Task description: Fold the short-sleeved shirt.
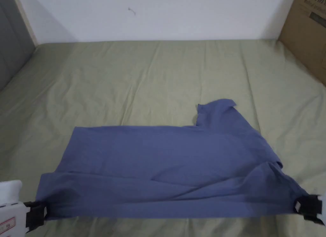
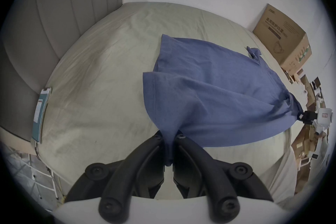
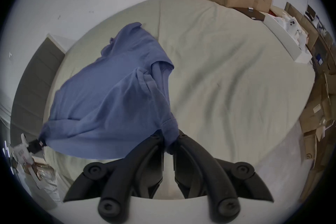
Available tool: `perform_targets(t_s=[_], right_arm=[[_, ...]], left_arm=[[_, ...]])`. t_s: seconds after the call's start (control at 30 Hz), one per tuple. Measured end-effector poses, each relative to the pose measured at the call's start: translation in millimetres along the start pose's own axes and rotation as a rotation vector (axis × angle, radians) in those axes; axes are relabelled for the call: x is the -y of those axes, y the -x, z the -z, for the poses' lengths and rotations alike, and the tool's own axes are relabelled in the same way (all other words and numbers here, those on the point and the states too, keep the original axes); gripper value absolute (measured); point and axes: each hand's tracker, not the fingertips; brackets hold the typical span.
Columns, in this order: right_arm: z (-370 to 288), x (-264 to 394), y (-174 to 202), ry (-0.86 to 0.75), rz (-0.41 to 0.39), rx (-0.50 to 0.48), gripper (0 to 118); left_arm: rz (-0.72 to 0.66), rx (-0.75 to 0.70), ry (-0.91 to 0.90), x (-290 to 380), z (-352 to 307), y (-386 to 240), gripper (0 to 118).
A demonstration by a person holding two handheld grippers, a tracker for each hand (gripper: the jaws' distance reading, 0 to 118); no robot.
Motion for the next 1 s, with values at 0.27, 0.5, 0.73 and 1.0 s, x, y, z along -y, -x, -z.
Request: perform_targets(t_s=[0.27,0.5,0.73,1.0], right_arm=[[3.1,96.7,-19.9,0.125,0.065,0.056,43],[-41.2,40.4,-4.1,-0.108,0.009,0.058,74],[6.7,-26.1,40.4,-0.096,0.002,-0.01,0],[104.0,-152.1,62.5,-0.116,-0.109,-0.003,97]], left_arm=[[-0.001,-0.006,0.122,60.7,2.8,10.6,27],[0.03,0.014,-0.032,15.3,-28.3,-7.8,91],[0.029,0.042,-0.074,-26.3,11.5,-36.9,0],[0.02,0.077,-0.045,-70.8,59.0,-43.3,0]])
